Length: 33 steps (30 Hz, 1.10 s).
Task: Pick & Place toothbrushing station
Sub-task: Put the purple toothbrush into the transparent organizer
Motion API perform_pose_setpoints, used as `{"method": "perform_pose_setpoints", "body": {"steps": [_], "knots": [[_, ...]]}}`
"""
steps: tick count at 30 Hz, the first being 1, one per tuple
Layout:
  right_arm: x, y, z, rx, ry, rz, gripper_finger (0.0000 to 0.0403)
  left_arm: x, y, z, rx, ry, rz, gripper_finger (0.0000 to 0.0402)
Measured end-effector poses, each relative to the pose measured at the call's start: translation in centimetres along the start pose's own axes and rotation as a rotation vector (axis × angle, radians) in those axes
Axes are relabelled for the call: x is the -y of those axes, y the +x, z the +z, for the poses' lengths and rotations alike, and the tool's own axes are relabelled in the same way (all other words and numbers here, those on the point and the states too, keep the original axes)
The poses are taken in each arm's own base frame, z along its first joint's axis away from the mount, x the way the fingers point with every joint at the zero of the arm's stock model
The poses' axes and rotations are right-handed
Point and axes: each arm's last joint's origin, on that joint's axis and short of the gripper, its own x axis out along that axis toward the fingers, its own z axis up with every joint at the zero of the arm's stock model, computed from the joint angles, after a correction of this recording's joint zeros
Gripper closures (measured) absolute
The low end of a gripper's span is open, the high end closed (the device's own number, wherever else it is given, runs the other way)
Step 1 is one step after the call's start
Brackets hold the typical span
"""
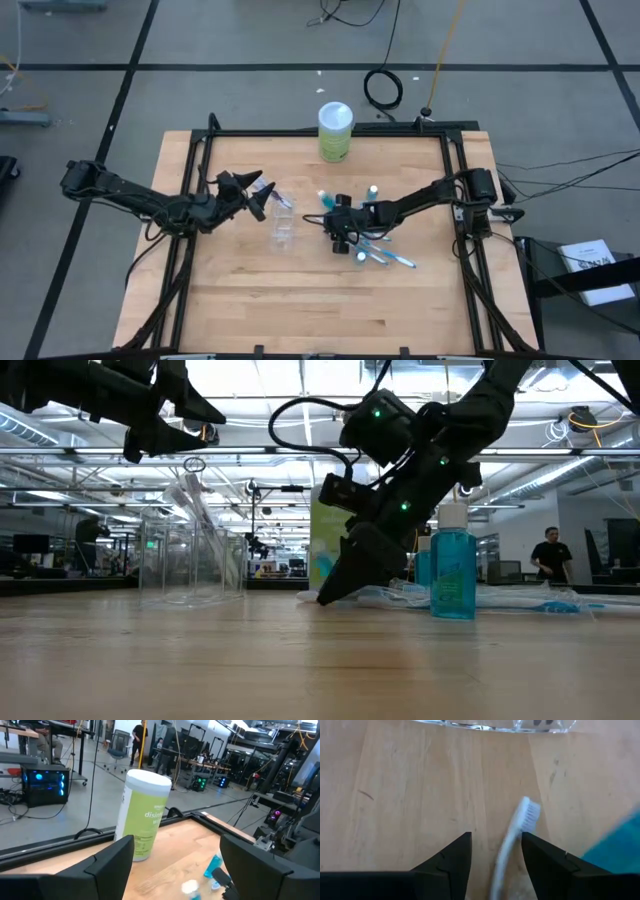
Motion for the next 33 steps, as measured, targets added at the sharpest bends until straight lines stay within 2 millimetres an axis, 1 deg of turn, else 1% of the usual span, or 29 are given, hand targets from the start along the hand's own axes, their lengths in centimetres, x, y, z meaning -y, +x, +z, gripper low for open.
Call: {"method": "perform_pose_setpoints", "body": {"steps": [6, 10, 14, 23, 29, 33], "knots": [[-0.1, 0.0, -0.2, -0.020, 0.002, 0.002, 0.0240, 0.0, 0.0, 0.0, -0.003, 0.003, 0.001, 0.0107], [-0.1, 0.0, -0.4, -0.045, 0.023, 0.003, 0.0254, 0.0, 0.0, 0.0, -0.003, 0.002, 0.001, 0.0109], [-0.1, -0.1, -0.9, -0.095, 0.054, 0.003, 0.0288, 0.0, 0.0, 0.0, -0.003, 0.002, 0.001, 0.0110], [-0.1, -0.1, -1.3, -0.136, 0.048, 0.007, 0.0391, 0.0, 0.0, -0.1, -0.004, 0.002, 0.001, 0.0110], [-0.1, -0.2, -1.2, -0.125, 0.007, 0.010, 0.0398, -0.1, 0.0, -0.2, -0.012, -0.014, 0.003, 0.0110], [0.1, -1.3, -0.5, -0.102, -0.009, 0.013, 0.0400, -0.1, 0.0, -0.3, -0.021, -0.003, 0.006, 0.0110]]}}
